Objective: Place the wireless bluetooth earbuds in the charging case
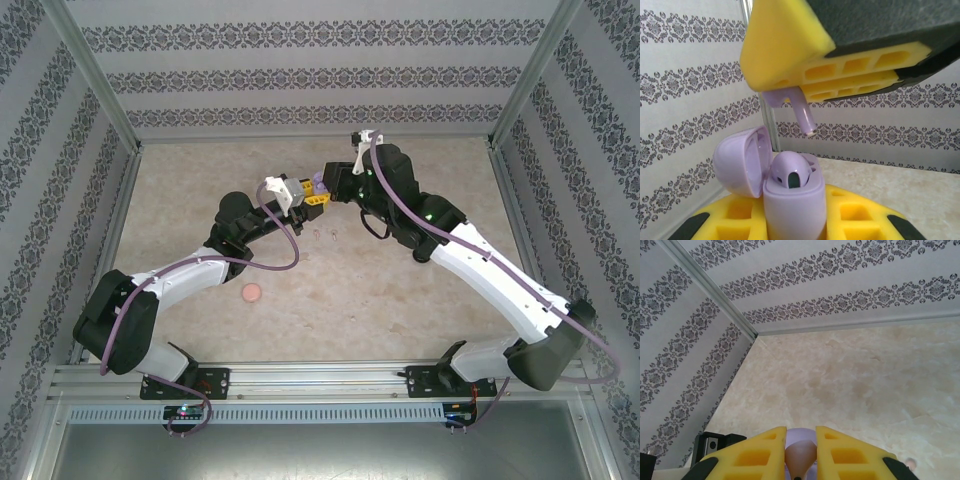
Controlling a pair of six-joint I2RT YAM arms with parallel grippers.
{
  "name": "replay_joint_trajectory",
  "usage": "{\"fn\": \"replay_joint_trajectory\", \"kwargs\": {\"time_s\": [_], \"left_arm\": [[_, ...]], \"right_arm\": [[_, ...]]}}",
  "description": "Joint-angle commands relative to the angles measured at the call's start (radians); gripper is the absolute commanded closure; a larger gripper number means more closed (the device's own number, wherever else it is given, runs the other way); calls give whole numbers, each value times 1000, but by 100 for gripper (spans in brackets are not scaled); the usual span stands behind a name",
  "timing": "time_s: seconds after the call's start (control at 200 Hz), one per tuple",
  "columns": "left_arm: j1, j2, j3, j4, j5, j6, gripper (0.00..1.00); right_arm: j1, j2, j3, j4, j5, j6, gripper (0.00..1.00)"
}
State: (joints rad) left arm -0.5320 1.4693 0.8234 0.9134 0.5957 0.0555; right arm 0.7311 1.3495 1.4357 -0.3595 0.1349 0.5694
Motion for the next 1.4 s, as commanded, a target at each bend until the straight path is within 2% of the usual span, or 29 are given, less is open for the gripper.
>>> {"fn": "replay_joint_trajectory", "kwargs": {"time_s": [0.0,0.649,1.394], "left_arm": [[-16,-24,22,34,22,0,100],[-17,-40,26,33,6,7,100],[-19,-40,30,36,-10,12,100]], "right_arm": [[11,14,-15,28,23,-2,82],[14,-6,-89,37,31,-5,84],[83,31,-89,30,71,-46,85]]}}
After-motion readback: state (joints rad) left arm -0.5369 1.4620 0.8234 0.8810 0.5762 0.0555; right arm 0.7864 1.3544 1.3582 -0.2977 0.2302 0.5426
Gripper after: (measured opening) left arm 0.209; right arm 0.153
